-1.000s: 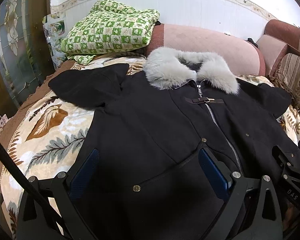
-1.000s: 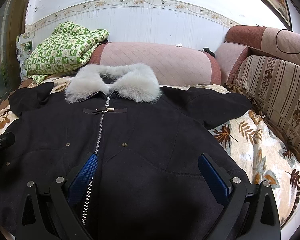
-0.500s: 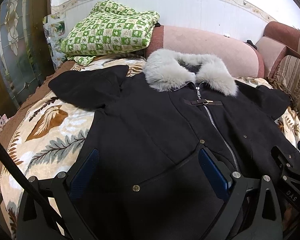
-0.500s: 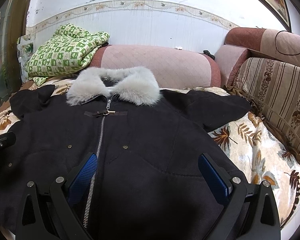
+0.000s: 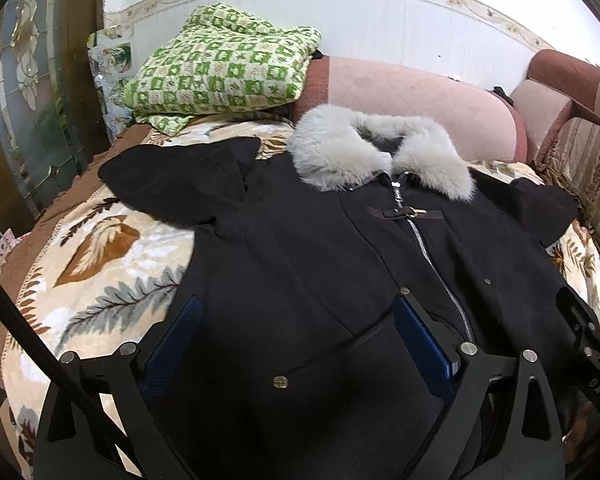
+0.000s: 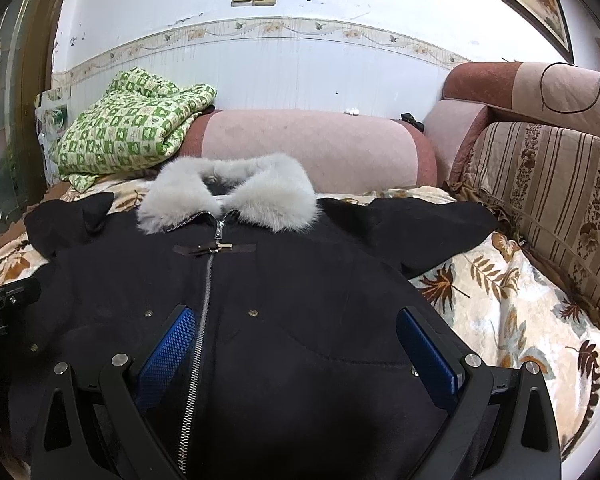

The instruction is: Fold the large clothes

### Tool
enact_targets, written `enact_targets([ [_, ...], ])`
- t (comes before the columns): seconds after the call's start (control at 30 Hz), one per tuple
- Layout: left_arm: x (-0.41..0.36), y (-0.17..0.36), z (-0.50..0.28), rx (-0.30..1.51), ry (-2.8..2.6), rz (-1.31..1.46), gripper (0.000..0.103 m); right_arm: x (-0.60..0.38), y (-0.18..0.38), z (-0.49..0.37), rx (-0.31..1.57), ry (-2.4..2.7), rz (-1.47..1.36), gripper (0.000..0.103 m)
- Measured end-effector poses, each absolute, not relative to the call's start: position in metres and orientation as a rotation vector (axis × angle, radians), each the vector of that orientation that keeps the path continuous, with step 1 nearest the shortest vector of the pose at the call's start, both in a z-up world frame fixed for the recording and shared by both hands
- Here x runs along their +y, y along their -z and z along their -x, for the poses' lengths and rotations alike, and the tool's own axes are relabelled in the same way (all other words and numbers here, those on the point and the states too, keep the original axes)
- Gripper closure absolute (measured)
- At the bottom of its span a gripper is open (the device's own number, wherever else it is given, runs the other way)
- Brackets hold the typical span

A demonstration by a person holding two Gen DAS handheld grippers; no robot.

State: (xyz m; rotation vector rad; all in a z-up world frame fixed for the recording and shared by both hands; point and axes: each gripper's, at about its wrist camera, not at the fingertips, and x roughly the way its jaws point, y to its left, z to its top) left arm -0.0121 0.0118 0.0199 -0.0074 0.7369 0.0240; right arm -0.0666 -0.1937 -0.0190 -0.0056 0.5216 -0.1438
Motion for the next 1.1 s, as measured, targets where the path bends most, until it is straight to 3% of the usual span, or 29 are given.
enact_targets([
  [0.4, 0.066, -0.047, -0.004, 0.741, -0.158, 0.042, 0.009, -0.171, -0.038, 0.026, 0.458, 0.053, -0.016, 0.001],
  [0.83, 0.139, -0.046, -0.042, 0.748, -0.311, 0.012, 0.009, -0.172, 0.018, -0.002, 0.570, 0.021, -0.038, 0.001],
  [1.1, 0.268, -0.030, -0.102, 0.785, -0.323, 0.363, 0.009, -0.181, 0.029, -0.010, 0.612, 0.021, -0.084, 0.001],
])
